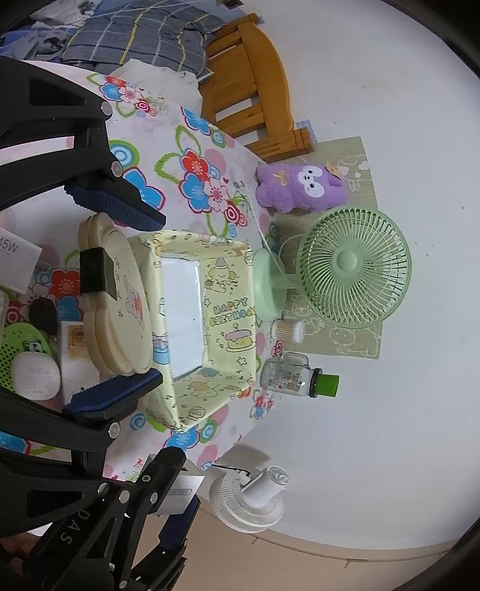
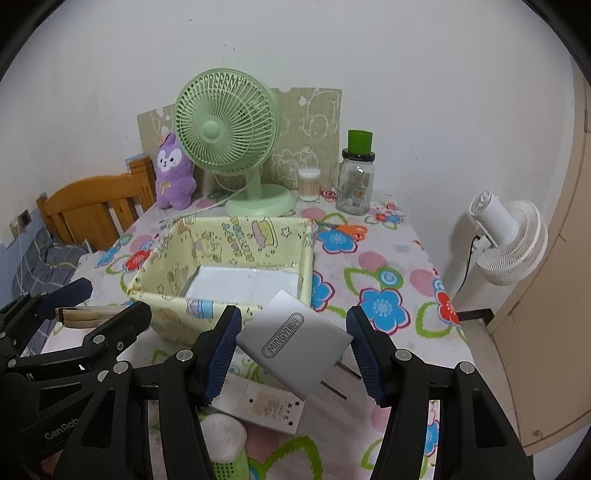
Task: Organize rigid objects
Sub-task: 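Carry the case with the left tool while the right tool carries the charger to the basket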
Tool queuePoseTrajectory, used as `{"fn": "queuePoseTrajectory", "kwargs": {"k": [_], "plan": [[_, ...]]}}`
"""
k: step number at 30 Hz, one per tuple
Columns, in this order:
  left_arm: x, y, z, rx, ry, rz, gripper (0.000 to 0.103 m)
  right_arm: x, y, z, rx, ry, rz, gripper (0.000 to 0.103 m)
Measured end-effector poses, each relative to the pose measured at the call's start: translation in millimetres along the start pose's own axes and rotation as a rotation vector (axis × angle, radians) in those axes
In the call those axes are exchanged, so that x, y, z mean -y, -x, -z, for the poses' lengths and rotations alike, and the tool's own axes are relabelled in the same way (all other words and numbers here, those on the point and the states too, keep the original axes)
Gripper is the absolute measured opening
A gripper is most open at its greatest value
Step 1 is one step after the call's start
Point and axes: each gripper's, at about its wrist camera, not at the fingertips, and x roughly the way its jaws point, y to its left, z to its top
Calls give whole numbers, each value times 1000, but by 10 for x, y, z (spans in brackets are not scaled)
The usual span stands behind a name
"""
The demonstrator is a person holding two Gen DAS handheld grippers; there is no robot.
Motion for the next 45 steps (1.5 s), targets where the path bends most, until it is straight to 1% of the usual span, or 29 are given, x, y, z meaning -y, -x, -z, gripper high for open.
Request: {"fn": "queuePoseTrajectory", "kwargs": {"k": [6,14,20,32,40,45], "plan": [[11,-35,-142,19,-6,-2,78,25,-28,-132,20,2,9,62],[-3,-144,-259,17,-3,-3,78,32,-134,-252,23,3,14,62],[-10,-257,-345,18,-12,-8,78,48,-229,-324,21,0,14,62],[6,-516,-560,19,-29,7,78,139,-473,-530,22,-22,24,62],[-15,-726,-554,-13,-33,6,78,144,-684,-538,-2,-23,26,62],[24,-866,-493,-47,-59,-35,78,157,-795,-549,-13,-35,27,62]]}}
